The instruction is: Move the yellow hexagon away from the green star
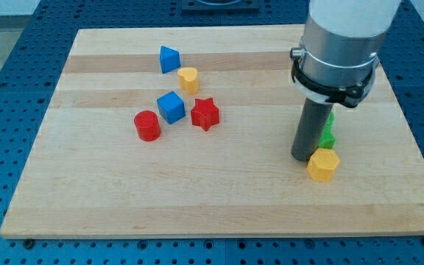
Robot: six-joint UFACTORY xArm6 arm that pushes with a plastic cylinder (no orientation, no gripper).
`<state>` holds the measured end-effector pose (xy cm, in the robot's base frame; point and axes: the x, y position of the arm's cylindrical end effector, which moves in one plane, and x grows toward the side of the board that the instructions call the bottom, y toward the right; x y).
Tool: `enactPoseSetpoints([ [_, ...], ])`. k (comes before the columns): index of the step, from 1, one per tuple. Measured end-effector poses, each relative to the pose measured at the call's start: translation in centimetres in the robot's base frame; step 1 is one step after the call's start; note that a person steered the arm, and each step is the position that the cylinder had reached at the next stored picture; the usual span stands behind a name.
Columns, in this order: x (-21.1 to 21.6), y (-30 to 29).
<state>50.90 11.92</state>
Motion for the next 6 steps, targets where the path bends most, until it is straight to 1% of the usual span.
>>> enactPoseSetpoints([
  [2, 0.1, -2.8],
  [3, 0.4, -2.5],
  [5, 0.4, 2.3],
  [6, 1.7, 2.9],
])
